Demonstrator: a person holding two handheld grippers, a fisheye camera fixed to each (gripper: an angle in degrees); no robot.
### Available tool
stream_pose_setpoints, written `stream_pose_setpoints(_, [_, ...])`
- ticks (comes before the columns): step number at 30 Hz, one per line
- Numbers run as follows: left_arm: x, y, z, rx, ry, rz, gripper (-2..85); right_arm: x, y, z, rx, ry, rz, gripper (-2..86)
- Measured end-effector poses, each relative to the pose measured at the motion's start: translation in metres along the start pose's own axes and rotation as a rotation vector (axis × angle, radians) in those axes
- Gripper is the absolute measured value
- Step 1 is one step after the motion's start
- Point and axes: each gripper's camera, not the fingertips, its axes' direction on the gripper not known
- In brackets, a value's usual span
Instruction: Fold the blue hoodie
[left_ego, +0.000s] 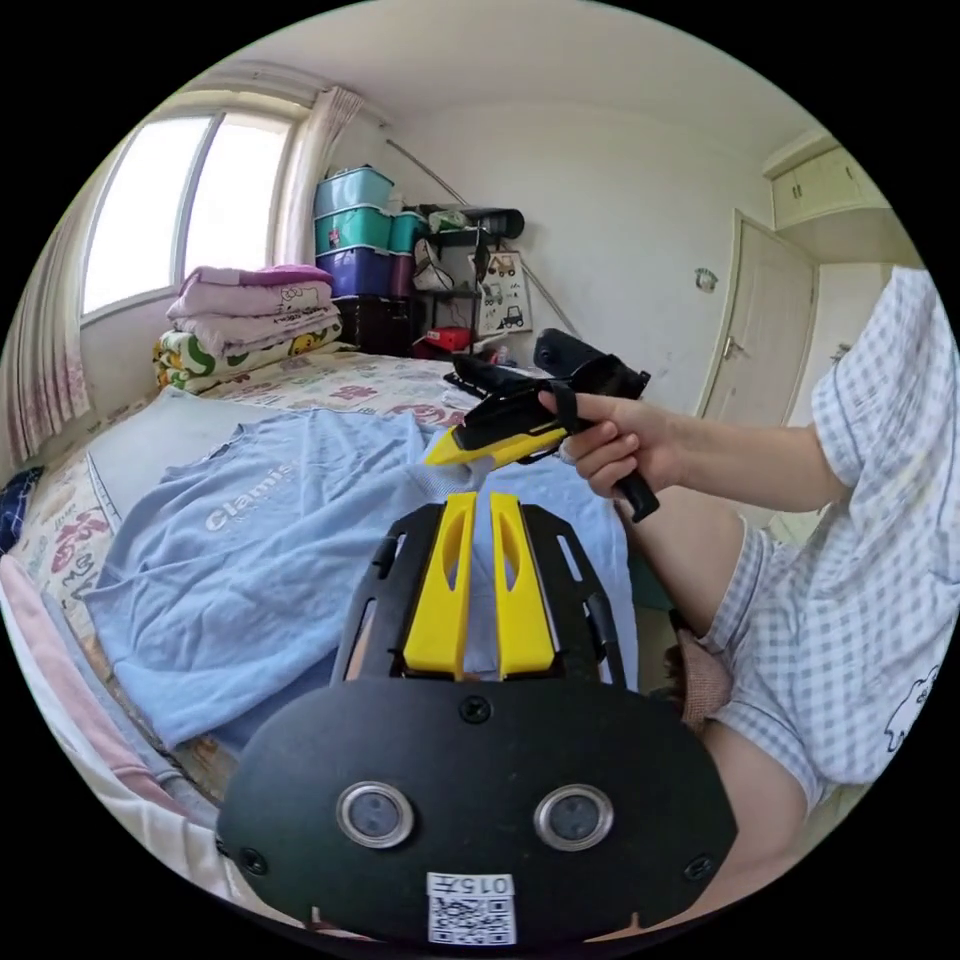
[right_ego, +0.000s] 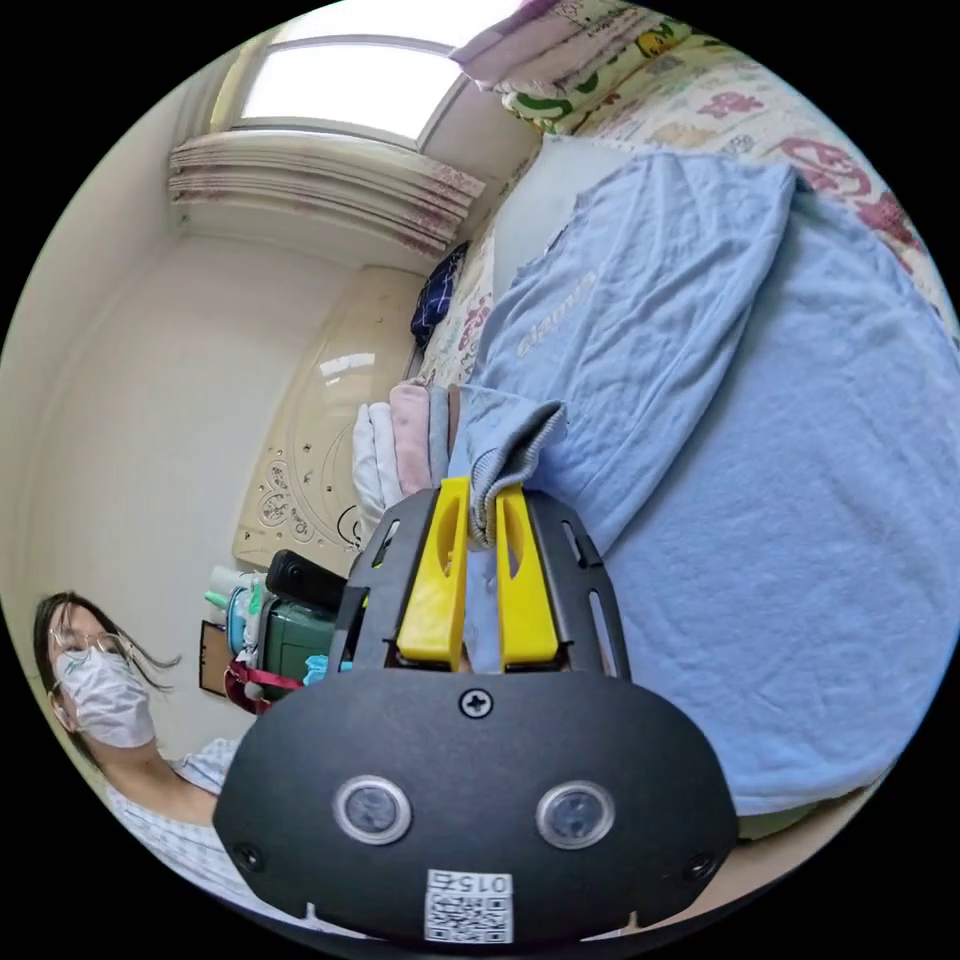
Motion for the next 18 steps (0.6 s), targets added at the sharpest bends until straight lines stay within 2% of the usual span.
stream_pose_setpoints(2, [-0.008,-0.001,-0.014,0.033,-0.027,-0.018,4.5,-0.012,0.003,-0.023,0.048,0.04,-0.026,5.1])
stream_pose_setpoints(7, [-0.056,0.009,-0.048,-0.029,-0.273,-0.189,7.1,-0.027,0.031,-0.068,0.12,0.134,-0.013,5.2])
stream_pose_setpoints(13, [-0.125,0.037,-0.058,-0.188,-0.372,-0.443,9.1,-0.03,0.082,-0.076,0.182,0.124,0.059,5.3])
stream_pose_setpoints(18, [-0.156,0.051,-0.076,-0.123,-0.426,-0.574,8.6,-0.045,0.137,-0.063,0.191,0.146,0.087,5.2])
